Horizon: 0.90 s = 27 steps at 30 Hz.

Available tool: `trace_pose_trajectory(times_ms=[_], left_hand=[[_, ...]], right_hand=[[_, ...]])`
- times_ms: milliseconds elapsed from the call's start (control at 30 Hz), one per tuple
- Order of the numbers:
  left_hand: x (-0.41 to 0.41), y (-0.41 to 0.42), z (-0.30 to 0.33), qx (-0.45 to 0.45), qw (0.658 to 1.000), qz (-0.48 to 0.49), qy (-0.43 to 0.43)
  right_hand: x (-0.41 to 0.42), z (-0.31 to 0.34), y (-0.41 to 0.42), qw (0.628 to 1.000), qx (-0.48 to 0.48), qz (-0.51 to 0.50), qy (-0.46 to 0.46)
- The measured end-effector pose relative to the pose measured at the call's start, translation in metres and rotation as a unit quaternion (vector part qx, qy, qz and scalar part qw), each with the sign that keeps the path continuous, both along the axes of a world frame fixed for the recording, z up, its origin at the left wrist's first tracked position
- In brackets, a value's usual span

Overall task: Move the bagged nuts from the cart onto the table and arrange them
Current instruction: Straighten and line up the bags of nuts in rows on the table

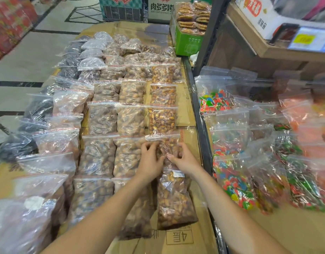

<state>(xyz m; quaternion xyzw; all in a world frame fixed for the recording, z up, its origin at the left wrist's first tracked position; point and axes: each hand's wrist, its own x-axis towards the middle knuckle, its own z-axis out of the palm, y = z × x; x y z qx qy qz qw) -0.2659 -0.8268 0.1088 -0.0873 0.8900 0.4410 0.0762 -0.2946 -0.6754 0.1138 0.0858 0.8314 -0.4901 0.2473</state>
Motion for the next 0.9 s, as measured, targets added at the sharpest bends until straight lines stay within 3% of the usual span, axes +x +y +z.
trace_pose_trajectory(times_ms=[67,167,333,467,667,900], left_hand=[[0.0,-0.001,0.0,-0.008,1.0,-0.008,0.0],[0.0,0.001,0.004,0.014,1.0,0.006,0.006],[-0.001,-0.002,0.007,0.052,0.997,0.032,0.049],[-0.002,-0.006,0.008,0.03,0.998,0.046,0.017],[-0.001,-0.008,0.008,-0.013,0.999,-0.04,-0.007],[-0.01,-0.002,0.007,0.064,0.994,0.05,-0.072]], right_hand=[[0.001,0.002,0.0,0.999,-0.026,-0.02,-0.034],[0.002,0.005,0.001,1.0,0.006,0.004,-0.016],[0.001,-0.005,0.006,0.997,-0.061,-0.029,-0.047],[-0.004,-0.005,0.0,0.994,-0.063,-0.07,-0.053],[-0.012,-0.01,0.001,0.991,-0.074,-0.074,-0.086],[-0.015,-0.006,0.004,0.977,-0.147,-0.1,-0.115]])
